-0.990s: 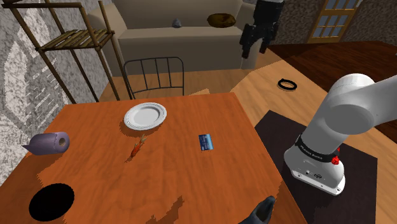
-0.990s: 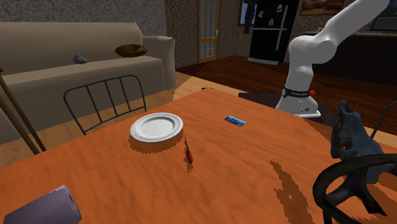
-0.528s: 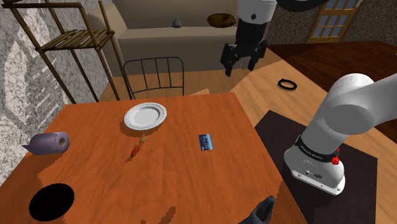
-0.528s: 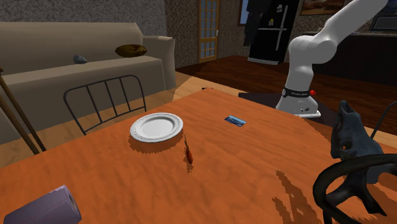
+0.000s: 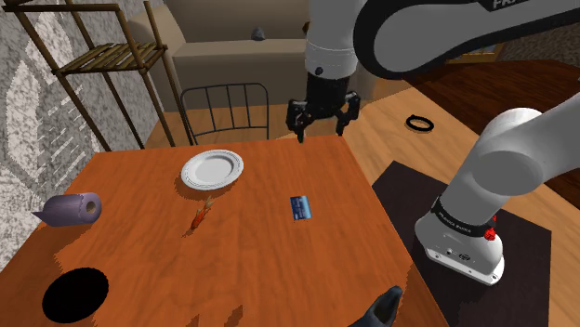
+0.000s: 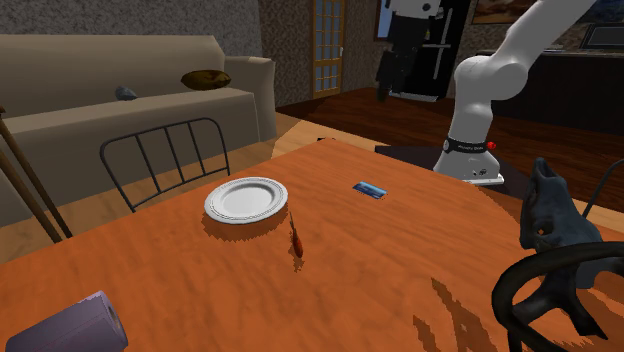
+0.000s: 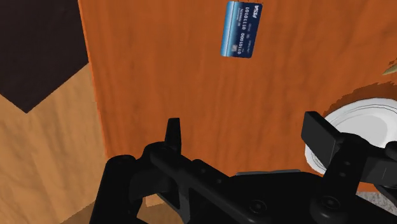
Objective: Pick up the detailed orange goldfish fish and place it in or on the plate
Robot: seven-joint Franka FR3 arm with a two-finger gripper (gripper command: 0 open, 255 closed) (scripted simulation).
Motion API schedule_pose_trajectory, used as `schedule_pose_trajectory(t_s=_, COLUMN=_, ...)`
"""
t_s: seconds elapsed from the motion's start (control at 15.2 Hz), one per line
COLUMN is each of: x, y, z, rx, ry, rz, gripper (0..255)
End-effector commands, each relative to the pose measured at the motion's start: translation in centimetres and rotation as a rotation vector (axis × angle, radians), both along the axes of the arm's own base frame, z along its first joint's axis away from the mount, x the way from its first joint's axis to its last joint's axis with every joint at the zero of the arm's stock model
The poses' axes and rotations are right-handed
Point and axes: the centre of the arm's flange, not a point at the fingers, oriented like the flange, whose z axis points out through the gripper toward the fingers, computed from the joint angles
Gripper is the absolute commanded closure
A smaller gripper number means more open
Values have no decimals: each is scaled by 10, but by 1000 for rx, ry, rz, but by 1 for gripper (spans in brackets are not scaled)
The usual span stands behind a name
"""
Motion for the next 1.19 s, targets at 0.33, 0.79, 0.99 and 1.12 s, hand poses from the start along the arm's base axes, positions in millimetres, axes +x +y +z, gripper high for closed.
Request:
schedule_pose_trajectory(t_s=0.33, x=33, y=89, z=-44, rx=-39, ry=-21, rz=-170, gripper=0)
schedule_pose_trajectory(t_s=0.79, x=77, y=165, z=-92, rx=-82, ry=-42, rz=-336, gripper=0)
schedule_pose_trajectory(t_s=0.99, x=101, y=195, z=-113, rx=-100, ry=-51, rz=-408, gripper=0)
schedule_pose_trajectory(t_s=1.12, x=117, y=214, z=-127, rx=-113, ry=-57, rz=-455, gripper=0)
